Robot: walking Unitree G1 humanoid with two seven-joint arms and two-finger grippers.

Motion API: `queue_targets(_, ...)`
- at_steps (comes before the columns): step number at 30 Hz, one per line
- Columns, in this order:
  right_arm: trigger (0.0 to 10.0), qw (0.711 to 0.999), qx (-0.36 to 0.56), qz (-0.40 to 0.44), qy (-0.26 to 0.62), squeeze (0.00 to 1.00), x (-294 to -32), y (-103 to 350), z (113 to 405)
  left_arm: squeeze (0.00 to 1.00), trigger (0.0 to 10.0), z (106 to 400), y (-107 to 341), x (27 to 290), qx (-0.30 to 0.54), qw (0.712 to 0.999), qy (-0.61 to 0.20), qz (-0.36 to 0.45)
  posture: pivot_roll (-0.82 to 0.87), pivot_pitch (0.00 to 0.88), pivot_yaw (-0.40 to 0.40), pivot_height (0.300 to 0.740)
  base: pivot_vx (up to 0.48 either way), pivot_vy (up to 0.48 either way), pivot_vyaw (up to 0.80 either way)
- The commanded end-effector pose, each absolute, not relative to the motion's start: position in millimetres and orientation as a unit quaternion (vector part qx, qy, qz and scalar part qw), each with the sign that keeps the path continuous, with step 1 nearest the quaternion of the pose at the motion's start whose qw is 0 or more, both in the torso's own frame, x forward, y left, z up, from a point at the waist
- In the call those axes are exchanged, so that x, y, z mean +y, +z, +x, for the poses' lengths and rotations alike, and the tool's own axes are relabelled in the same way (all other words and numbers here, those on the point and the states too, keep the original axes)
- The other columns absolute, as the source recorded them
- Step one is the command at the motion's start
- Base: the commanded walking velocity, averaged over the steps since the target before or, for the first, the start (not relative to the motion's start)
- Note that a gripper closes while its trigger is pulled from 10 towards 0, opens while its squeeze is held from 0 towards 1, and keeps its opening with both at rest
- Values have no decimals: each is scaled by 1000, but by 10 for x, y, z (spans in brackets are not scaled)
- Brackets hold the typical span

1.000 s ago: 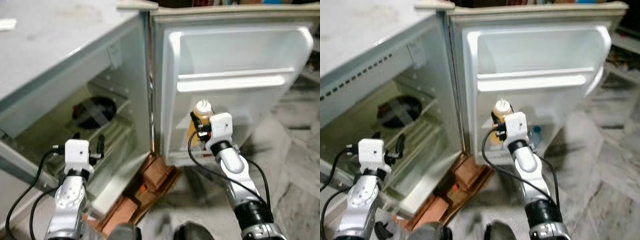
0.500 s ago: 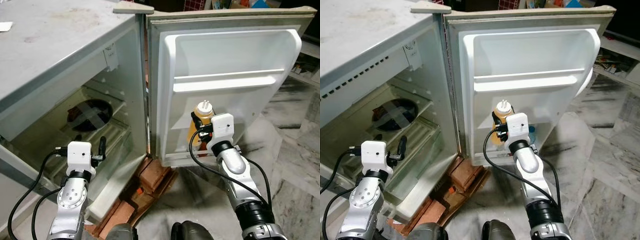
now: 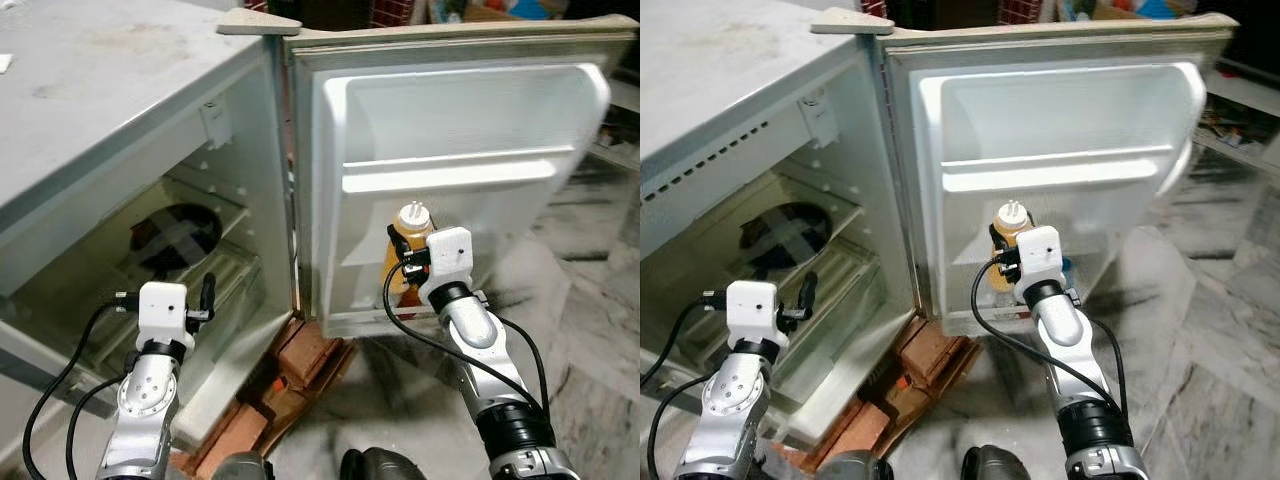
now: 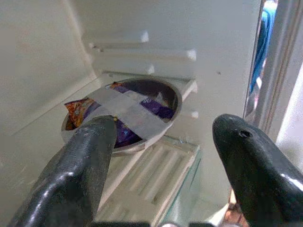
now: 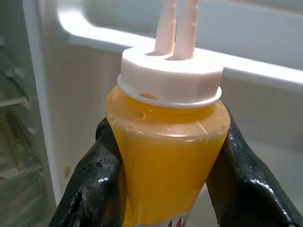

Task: Restocking fridge

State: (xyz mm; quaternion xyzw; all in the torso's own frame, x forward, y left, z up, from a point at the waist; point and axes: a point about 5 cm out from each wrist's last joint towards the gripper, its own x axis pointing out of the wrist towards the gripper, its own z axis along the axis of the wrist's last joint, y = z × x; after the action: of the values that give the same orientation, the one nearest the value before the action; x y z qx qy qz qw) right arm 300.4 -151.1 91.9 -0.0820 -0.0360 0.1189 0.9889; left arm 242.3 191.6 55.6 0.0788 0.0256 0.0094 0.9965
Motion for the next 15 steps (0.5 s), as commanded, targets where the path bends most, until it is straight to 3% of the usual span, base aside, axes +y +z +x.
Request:
queue_targets(1,10000,988,-45,-80,125,0,-1465,951,3020,0,10000,2400,538,1946,33,996,16,83,77,73,-9,740,0,0,656)
queue_targets(6,10000,988,-44,-81,124,0,-1464,949,3020,0,10000,2398,542,1940,32,996,15,85,75,76,-10,740,145,-184,490)
queue_targets(10,10000,988,-42,-81,123,0,-1472,947,3015,0,10000,2394,544,1927,27,997,15,72,73,80,-12,740,122,-317,0)
queue_targets(15,10000,988,-40,-81,124,0,-1474,941,3010,0,10000,2388,541,1938,32,997,18,68,72,85,-13,740,0,0,0)
